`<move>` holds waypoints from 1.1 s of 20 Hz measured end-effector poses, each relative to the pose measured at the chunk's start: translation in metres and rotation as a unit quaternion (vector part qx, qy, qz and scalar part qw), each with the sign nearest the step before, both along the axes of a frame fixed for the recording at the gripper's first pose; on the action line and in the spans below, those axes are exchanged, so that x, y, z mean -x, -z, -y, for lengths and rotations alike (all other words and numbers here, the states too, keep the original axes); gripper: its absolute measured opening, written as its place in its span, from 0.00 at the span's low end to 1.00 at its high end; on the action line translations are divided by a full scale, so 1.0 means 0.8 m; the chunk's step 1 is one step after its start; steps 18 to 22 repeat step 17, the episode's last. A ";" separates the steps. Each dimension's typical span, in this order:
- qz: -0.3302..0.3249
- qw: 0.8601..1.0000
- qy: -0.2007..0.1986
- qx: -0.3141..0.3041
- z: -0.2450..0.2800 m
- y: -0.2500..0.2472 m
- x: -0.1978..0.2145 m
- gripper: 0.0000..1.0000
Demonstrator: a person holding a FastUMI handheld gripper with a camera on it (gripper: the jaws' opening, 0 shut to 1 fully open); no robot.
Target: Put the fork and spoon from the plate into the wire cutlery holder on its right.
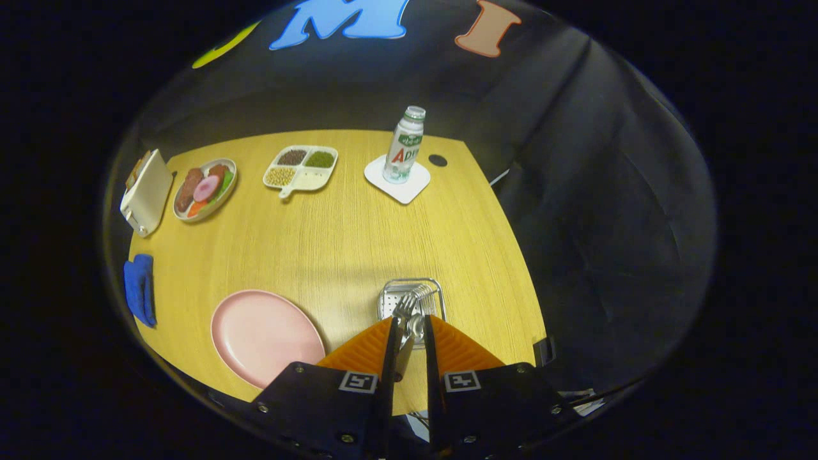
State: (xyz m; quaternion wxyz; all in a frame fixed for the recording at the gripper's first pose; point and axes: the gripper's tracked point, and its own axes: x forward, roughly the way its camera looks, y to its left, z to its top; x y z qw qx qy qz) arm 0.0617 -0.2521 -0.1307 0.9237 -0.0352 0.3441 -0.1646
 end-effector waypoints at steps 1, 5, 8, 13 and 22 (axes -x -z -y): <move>0.028 1.000 -0.002 0.005 -0.006 -0.016 -0.004 0.23; 0.142 0.990 -0.021 0.014 -0.041 -0.088 -0.011 0.23; 0.238 0.971 -0.034 0.008 -0.080 -0.151 -0.011 0.24; 0.333 0.941 -0.057 -0.002 -0.134 -0.235 0.007 0.23; 0.379 0.922 -0.079 0.007 -0.167 -0.282 0.030 0.23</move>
